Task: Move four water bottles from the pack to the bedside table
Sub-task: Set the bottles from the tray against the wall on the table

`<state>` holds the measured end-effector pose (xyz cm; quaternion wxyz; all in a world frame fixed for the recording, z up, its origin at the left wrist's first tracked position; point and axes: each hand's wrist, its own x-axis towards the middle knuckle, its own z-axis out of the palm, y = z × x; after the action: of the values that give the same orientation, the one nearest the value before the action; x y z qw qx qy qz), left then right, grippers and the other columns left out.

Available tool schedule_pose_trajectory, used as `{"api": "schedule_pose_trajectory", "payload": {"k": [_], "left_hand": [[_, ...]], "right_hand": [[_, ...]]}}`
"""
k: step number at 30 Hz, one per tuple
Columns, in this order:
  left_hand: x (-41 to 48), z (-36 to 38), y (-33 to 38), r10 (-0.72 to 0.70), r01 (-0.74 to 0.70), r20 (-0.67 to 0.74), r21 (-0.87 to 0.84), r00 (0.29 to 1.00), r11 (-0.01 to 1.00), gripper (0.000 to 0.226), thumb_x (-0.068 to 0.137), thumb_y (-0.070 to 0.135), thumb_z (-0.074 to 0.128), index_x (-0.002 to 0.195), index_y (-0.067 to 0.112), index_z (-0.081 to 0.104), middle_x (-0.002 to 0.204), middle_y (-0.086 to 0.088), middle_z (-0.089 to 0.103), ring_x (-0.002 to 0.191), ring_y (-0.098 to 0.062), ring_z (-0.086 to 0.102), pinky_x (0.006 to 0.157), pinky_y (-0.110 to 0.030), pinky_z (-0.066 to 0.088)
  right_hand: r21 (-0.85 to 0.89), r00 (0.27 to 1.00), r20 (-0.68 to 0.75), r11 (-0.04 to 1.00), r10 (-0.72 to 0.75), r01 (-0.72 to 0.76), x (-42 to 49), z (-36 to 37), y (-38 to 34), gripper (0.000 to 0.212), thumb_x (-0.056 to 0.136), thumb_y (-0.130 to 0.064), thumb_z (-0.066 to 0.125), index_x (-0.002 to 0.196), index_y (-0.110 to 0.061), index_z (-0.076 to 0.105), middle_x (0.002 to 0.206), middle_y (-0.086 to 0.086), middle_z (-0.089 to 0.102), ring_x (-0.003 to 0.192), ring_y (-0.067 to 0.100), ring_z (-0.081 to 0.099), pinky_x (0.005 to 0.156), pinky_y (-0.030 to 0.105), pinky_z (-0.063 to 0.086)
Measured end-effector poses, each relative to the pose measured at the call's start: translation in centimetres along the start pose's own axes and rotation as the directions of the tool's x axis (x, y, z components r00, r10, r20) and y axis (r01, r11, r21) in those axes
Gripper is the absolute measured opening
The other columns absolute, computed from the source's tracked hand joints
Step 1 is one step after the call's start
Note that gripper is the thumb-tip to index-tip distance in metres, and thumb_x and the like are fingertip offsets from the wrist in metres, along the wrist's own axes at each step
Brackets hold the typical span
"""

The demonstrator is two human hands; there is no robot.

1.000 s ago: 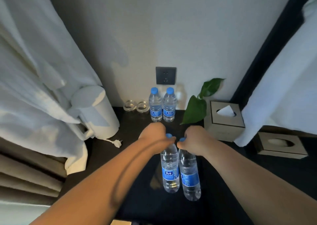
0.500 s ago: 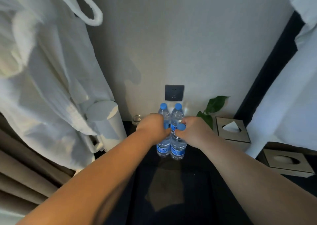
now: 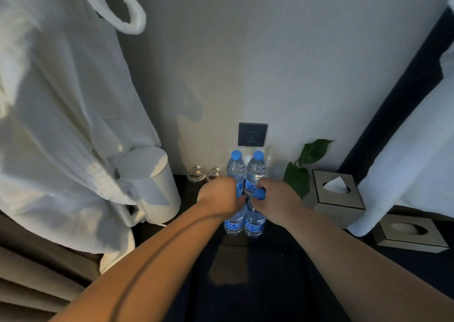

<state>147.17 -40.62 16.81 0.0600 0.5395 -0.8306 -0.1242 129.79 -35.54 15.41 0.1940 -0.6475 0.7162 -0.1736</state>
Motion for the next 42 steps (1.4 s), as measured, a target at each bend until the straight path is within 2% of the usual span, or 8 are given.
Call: {"api": "schedule_pose_trajectory", "payload": {"k": [6, 11, 18, 21, 24, 30, 32, 42], "left_hand": [[0.4, 0.0, -0.4, -0.021, 0.020, 0.011, 0.036, 1.000, 0.999, 0.029, 0.081, 0.054, 0.058, 0.078, 0.026, 0.052, 0.072, 0.005, 0.058, 0.065, -0.015, 0.059, 0.059, -0.032, 0.053], [1.0, 0.1, -0.3, -0.075, 0.074, 0.028, 0.034, 0.997, 0.997, 0.045, 0.082, 0.070, 0.048, 0.078, 0.026, 0.052, 0.075, 0.005, 0.059, 0.066, -0.015, 0.058, 0.056, -0.031, 0.047], [3.2, -1.1, -0.7, -0.114, 0.114, 0.003, -0.048, 0.993, 0.992, 0.037, 0.087, 0.054, 0.045, 0.069, 0.022, 0.048, 0.072, 0.001, 0.061, 0.068, -0.022, 0.061, 0.059, -0.030, 0.049], [5.0, -1.7, -1.2, -0.118, 0.118, -0.025, -0.025, 0.993, 0.993, 0.022, 0.093, 0.041, 0.048, 0.084, 0.022, 0.055, 0.088, -0.004, 0.067, 0.075, -0.024, 0.060, 0.064, -0.033, 0.050], [6.5, -1.4, -1.6, -0.120, 0.117, -0.088, -0.046, 0.989, 0.992, 0.022, 0.095, 0.033, 0.053, 0.111, 0.017, 0.055, 0.100, -0.007, 0.068, 0.084, -0.028, 0.062, 0.065, -0.034, 0.045], [9.3, -0.2, -2.2, -0.122, 0.107, -0.090, -0.155, 0.988, 0.982, 0.041, 0.095, 0.032, 0.061, 0.131, 0.016, 0.051, 0.114, -0.012, 0.067, 0.098, -0.029, 0.064, 0.070, -0.032, 0.043], [10.0, 0.0, -2.3, -0.120, 0.106, -0.075, -0.175, 0.990, 0.979, 0.045, 0.094, 0.035, 0.061, 0.135, 0.017, 0.051, 0.118, -0.011, 0.067, 0.102, -0.030, 0.063, 0.071, -0.031, 0.042], [12.8, 0.0, -2.2, -0.181, 0.185, 0.037, -0.216, 0.983, 0.959, 0.019, 0.084, 0.036, 0.069, 0.100, 0.027, 0.068, 0.095, 0.001, 0.069, 0.083, -0.021, 0.063, 0.075, -0.034, 0.057]], "right_hand": [[-0.178, 0.998, 0.065, 0.984, 0.000, 0.012, 1.0, -0.2, 0.5, 0.032, 0.088, -0.060, 0.062, 0.089, -0.030, 0.052, 0.080, -0.009, 0.060, 0.068, 0.006, 0.055, 0.055, 0.028, 0.042], [-0.044, 0.994, 0.091, 0.997, 0.065, -0.061, 1.9, -0.5, 1.1, 0.051, 0.089, -0.077, 0.050, 0.077, -0.028, 0.055, 0.068, -0.004, 0.063, 0.059, 0.010, 0.057, 0.057, 0.031, 0.046], [-0.065, 0.999, 0.013, 0.997, 0.047, -0.046, 4.6, -1.9, 1.7, 0.038, 0.101, -0.058, 0.050, 0.090, -0.024, 0.059, 0.080, -0.004, 0.067, 0.072, 0.013, 0.065, 0.067, 0.039, 0.058], [-0.113, 0.999, -0.019, 0.993, 0.046, -0.047, 6.3, -2.6, 2.0, 0.025, 0.102, -0.051, 0.054, 0.100, -0.027, 0.058, 0.079, -0.006, 0.065, 0.068, 0.009, 0.062, 0.053, 0.029, 0.046], [-0.100, 0.996, -0.066, 0.993, 0.053, -0.059, 8.0, -2.8, 2.3, 0.024, 0.101, -0.049, 0.056, 0.110, -0.026, 0.058, 0.089, -0.003, 0.069, 0.070, 0.011, 0.061, 0.054, 0.030, 0.047], [-0.067, 0.997, -0.081, 0.998, 0.010, -0.016, 10.6, -2.7, 2.7, 0.049, 0.101, -0.039, 0.062, 0.145, -0.024, 0.045, 0.103, 0.010, 0.071, 0.078, 0.020, 0.063, 0.066, 0.037, 0.056], [-0.095, 0.998, -0.063, 0.995, 0.000, -0.006, 11.5, -2.6, 2.9, 0.054, 0.100, -0.040, 0.062, 0.148, -0.025, 0.043, 0.107, 0.010, 0.071, 0.080, 0.020, 0.061, 0.064, 0.033, 0.050], [-0.066, 0.989, 0.000, 0.987, -0.147, 0.147, 13.6, -2.0, 2.9, 0.033, 0.099, -0.034, 0.065, 0.130, -0.022, 0.065, 0.113, 0.008, 0.073, 0.096, 0.025, 0.068, 0.086, 0.041, 0.059]]}}
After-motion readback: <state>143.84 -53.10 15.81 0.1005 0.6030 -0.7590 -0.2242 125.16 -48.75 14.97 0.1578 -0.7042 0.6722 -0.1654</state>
